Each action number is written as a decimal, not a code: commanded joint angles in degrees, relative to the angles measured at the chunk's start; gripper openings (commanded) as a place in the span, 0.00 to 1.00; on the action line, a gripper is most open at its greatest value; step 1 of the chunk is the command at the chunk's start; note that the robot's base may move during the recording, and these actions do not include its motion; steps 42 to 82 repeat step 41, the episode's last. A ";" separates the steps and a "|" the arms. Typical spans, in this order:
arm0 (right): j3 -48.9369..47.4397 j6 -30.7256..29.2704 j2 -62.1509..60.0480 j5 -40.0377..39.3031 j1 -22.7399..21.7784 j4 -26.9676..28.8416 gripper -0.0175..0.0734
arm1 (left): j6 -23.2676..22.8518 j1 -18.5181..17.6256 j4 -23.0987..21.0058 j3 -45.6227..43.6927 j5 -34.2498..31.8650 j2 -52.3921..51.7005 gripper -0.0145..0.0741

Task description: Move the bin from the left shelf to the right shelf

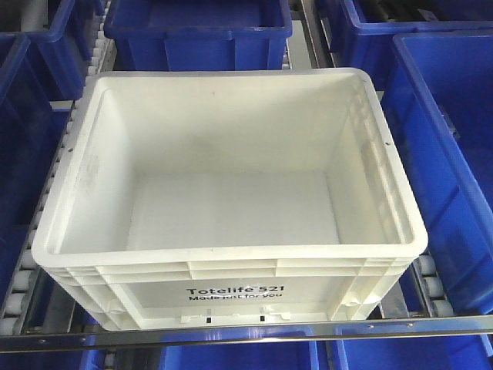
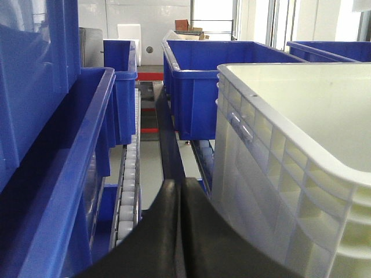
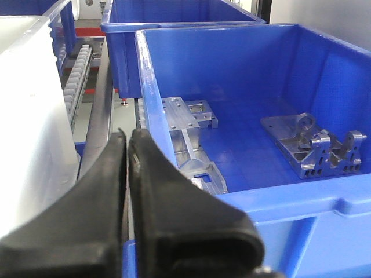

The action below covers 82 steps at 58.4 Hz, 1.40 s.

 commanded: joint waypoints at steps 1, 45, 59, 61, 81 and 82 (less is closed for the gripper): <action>1.03 -0.48 -0.44 -4.53 0.10 -0.04 0.18 | -0.42 -0.13 -0.24 1.13 -3.95 -0.87 0.16; 1.03 -0.48 -0.44 -4.49 -0.20 -0.04 0.18 | -0.42 -0.13 -0.24 1.13 -3.95 -0.87 0.16; 1.03 -0.48 -0.44 -4.49 -0.20 -0.04 0.18 | -0.42 -0.13 -0.24 1.13 -3.95 -0.87 0.16; 1.03 -0.48 -0.44 -4.49 -0.20 -0.04 0.18 | -0.42 -0.13 -0.24 1.13 -3.95 -0.87 0.16; 1.03 -0.48 -0.44 -4.49 -0.20 -0.04 0.18 | -0.42 -0.13 -0.24 1.13 -3.95 -0.87 0.16; 1.03 -0.48 -0.44 -4.49 -0.20 -0.04 0.18 | -0.42 -0.13 -0.24 1.13 -3.95 -0.87 0.16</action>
